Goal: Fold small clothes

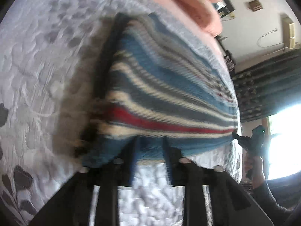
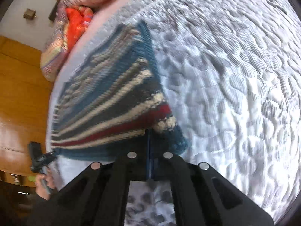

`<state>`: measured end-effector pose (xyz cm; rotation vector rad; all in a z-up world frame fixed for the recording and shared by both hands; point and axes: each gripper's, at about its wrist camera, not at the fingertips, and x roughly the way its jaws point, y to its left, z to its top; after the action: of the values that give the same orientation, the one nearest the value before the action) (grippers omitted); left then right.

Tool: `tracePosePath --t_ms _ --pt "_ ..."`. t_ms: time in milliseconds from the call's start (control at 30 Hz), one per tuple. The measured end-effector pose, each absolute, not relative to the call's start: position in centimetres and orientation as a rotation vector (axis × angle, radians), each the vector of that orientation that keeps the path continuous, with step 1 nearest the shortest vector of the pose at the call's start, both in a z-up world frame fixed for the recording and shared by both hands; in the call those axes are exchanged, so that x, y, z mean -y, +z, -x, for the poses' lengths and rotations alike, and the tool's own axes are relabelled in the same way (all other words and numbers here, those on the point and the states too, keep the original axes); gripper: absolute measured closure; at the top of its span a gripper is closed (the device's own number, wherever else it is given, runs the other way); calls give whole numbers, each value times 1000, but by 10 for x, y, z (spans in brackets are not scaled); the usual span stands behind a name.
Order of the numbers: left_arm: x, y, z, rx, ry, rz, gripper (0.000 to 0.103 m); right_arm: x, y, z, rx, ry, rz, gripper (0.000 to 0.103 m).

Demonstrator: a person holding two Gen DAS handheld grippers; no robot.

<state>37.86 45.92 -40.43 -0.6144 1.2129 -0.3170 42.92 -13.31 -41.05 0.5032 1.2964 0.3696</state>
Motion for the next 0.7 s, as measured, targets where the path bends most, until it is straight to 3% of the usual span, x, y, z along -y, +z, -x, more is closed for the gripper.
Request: tracePosePath --t_ms 67,100,167,233,300,467,700 --pt "-466 -400 -378 -1228 -336 623 84 124 -399 -427 -1273 360 -459 98" --pt "-471 -393 -378 -1221 -352 631 75 116 -389 -425 -1251 359 -416 94" --pt "-489 -371 -378 -1173 -379 668 58 91 -364 -413 -1196 362 -254 71" --pt "-505 -355 -380 -1127 -374 677 37 47 -345 -392 -1140 390 -53 61" --pt "-523 -341 -392 -1107 -300 641 27 9 -341 -366 -1105 435 99 58" --pt "-554 -346 -430 -1185 -243 685 27 -84 -349 -317 -1028 528 326 43" --pt "-530 -370 -478 -1279 -287 694 26 -199 -369 -261 -908 651 545 41"
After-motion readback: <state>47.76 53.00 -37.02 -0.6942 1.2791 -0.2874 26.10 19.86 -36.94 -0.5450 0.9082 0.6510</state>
